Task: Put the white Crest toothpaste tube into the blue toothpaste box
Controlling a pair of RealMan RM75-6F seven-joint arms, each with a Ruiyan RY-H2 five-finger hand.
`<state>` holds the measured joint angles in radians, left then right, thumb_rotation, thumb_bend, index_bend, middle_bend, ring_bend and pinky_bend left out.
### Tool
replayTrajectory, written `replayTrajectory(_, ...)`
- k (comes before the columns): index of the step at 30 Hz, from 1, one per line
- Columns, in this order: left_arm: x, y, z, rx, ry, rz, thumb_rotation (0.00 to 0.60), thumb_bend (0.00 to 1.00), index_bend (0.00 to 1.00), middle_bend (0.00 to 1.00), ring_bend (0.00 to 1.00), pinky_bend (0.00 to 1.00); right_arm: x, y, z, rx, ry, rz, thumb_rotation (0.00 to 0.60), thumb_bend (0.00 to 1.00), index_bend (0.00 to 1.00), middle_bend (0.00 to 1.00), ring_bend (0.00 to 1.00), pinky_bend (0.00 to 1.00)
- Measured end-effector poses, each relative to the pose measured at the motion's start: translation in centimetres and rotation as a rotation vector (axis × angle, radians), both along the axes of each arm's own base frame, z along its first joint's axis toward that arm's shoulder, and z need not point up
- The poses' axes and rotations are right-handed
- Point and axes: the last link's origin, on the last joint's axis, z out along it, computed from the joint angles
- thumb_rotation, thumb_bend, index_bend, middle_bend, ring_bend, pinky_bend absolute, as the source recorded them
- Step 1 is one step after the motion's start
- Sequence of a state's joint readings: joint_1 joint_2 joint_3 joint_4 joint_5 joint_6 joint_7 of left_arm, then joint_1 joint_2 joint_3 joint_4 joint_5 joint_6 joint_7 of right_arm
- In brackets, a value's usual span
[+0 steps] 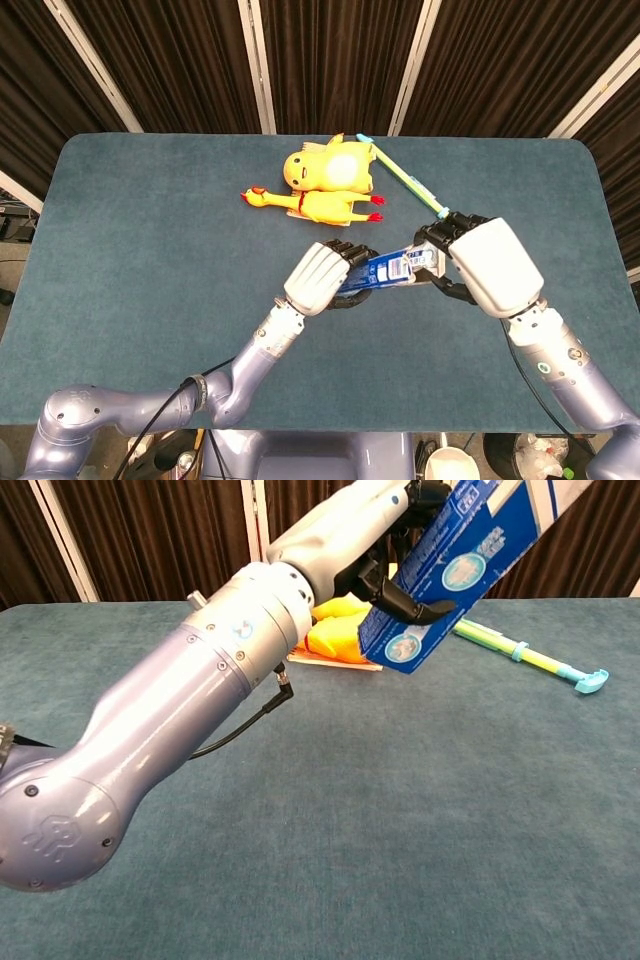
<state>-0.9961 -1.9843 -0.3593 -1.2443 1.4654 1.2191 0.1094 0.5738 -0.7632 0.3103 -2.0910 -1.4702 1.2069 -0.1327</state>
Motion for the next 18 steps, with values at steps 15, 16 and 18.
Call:
replayTrajectory(15,0.36,0.13,0.54,0.021,-0.047,-0.005,0.6,0.42,0.39,0.55,0.53,0.55,0.25,0.25,0.64,-0.073,-0.014,0.086,0.6,0.36,0.25,0.5,0.36,0.59)
replayTrajectory(16,0.42,0.14,0.61,0.022,-0.059,-0.005,0.6,0.42,0.39,0.55,0.53,0.55,0.17,0.25,0.66,-0.077,-0.009,0.091,0.6,0.36,0.25,0.5,0.36,0.59)
replayTrajectory(18,0.52,0.16,0.74,0.021,-0.084,-0.003,0.6,0.42,0.38,0.55,0.53,0.55,0.04,0.24,0.69,-0.084,-0.001,0.097,0.6,0.36,0.25,0.5,0.36,0.59)
